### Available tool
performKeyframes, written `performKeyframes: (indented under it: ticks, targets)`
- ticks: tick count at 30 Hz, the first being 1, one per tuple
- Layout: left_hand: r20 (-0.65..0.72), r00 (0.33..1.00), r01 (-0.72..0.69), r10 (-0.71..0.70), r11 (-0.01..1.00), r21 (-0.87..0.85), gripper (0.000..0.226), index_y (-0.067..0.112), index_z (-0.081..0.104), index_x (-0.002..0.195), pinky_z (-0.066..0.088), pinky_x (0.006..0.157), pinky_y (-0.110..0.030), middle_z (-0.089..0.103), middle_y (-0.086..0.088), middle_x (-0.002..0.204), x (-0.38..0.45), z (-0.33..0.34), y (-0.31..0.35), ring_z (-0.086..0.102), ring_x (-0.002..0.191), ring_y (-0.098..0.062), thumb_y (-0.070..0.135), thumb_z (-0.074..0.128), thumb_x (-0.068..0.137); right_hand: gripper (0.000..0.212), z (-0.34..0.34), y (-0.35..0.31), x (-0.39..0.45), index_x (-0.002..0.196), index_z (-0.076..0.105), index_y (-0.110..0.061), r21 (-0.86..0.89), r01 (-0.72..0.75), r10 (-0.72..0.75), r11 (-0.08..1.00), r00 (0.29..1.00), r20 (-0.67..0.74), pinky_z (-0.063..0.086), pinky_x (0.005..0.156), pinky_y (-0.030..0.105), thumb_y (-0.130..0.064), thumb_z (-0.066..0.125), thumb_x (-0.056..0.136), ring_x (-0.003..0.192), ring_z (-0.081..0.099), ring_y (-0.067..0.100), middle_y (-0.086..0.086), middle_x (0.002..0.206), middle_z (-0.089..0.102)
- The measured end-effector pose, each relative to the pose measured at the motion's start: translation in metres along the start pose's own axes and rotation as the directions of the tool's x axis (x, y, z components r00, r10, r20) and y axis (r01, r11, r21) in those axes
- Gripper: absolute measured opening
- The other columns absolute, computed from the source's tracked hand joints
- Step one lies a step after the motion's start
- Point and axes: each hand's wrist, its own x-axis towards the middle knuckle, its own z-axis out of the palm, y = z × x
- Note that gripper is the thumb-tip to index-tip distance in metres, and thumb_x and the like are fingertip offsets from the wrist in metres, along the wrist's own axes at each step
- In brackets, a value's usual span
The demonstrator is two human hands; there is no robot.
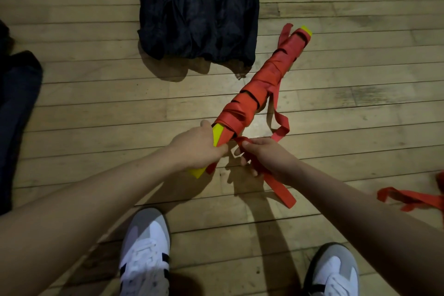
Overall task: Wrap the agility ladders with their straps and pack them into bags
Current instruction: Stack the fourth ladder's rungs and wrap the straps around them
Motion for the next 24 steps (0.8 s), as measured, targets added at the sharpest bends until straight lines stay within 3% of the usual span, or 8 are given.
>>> performKeyframes:
  ticks: [4, 7, 9, 11, 16, 18, 21, 24]
  targets:
    - [-0.077, 0.997, -0.035, 0.029, 0.997, -0.076, 0.055, 0.012, 0.035, 0.122, 0.051, 0.075, -0.039, 0.058, -0.009, 0.101, -0.003, 0.006, 0.002, 0.061, 0.089, -0.028, 0.042, 0.064, 0.085, 0.036, 0.003, -0.005, -0.002, 0.112, 0.059, 0.005, 0.024, 0.011, -0.012, 1.000, 0.999, 0.031, 0.036, 0.041, 0.021, -0.025, 0.041, 0.104, 0.044, 0.047, 0.012, 0.006, 0.069, 0.061]
    - [-0.091, 0.995, -0.037, 0.028, 0.994, -0.103, 0.051, 0.013, 0.029, 0.117, 0.049, 0.069, -0.038, 0.058, -0.010, 0.097, -0.003, 0.008, 0.005, 0.061, 0.083, -0.030, 0.033, 0.064, 0.085, 0.042, 0.006, -0.006, 0.003, 0.106, 0.064, -0.003, 0.061, -0.068, 0.068, 0.996, 0.998, -0.002, 0.035, 0.046, 0.024, -0.037, 0.040, 0.103, 0.052, 0.044, 0.012, 0.004, 0.072, 0.054]
    - [-0.115, 0.993, -0.043, 0.033, 0.995, -0.085, 0.050, 0.014, 0.026, 0.114, 0.047, 0.064, -0.036, 0.058, -0.009, 0.096, -0.002, 0.007, 0.004, 0.060, 0.079, -0.028, 0.031, 0.064, 0.086, 0.036, 0.005, -0.004, 0.004, 0.105, 0.066, -0.006, 0.137, -0.132, 0.140, 0.982, 0.989, -0.050, 0.032, 0.051, 0.027, -0.032, 0.041, 0.102, 0.056, 0.039, 0.013, 0.003, 0.073, 0.046]
    - [-0.124, 0.992, -0.038, 0.026, 0.995, -0.095, 0.049, 0.016, 0.024, 0.109, 0.048, 0.064, -0.036, 0.058, -0.008, 0.094, 0.000, 0.005, 0.000, 0.061, 0.078, -0.028, 0.032, 0.064, 0.086, 0.024, 0.001, -0.002, 0.004, 0.099, 0.065, -0.005, 0.096, -0.106, 0.113, 0.990, 0.992, -0.063, 0.032, 0.052, 0.026, -0.020, 0.046, 0.100, 0.058, 0.039, 0.013, 0.004, 0.071, 0.044]
    - [0.049, 0.997, -0.047, 0.060, 0.969, -0.244, 0.040, 0.015, 0.024, 0.110, 0.047, 0.061, -0.034, 0.056, -0.008, 0.086, 0.002, 0.003, -0.005, 0.060, 0.072, -0.023, 0.032, 0.055, 0.092, 0.012, -0.003, -0.001, -0.001, 0.084, 0.053, -0.008, -0.029, -0.010, 0.010, 1.000, 1.000, -0.010, 0.043, 0.054, 0.025, -0.013, 0.059, 0.094, 0.059, 0.053, 0.014, 0.006, 0.072, 0.059]
    - [0.091, 0.988, -0.106, 0.126, 0.974, -0.198, 0.042, 0.016, 0.025, 0.112, 0.045, 0.059, -0.032, 0.055, -0.007, 0.089, 0.001, 0.005, -0.007, 0.059, 0.073, -0.021, 0.029, 0.059, 0.091, 0.010, -0.001, -0.001, 0.000, 0.085, 0.052, -0.007, -0.003, 0.027, -0.027, 1.000, 0.999, 0.026, 0.042, 0.050, 0.022, -0.005, 0.058, 0.093, 0.053, 0.054, 0.014, 0.010, 0.075, 0.066]
    - [-0.062, 0.980, -0.185, 0.188, 0.982, 0.046, 0.060, 0.021, 0.028, 0.112, 0.046, 0.066, -0.035, 0.055, -0.004, 0.099, -0.001, 0.011, -0.008, 0.059, 0.087, -0.025, 0.045, 0.071, 0.077, 0.004, 0.002, -0.001, 0.003, 0.090, 0.058, -0.003, 0.059, 0.020, -0.025, 0.998, 0.997, 0.074, 0.037, 0.043, 0.019, -0.005, 0.057, 0.093, 0.047, 0.049, 0.013, 0.009, 0.066, 0.064]
    - [-0.122, 0.988, -0.074, 0.093, 0.985, 0.153, 0.070, 0.014, 0.038, 0.120, 0.043, 0.075, -0.035, 0.052, -0.007, 0.111, 0.002, 0.014, -0.004, 0.056, 0.102, -0.028, 0.053, 0.072, 0.073, 0.027, 0.003, -0.002, 0.007, 0.067, 0.067, -0.007, 0.038, 0.018, -0.022, 0.999, 0.993, 0.112, 0.030, 0.047, 0.026, -0.012, 0.060, 0.092, 0.049, 0.044, 0.017, 0.012, 0.059, 0.055]
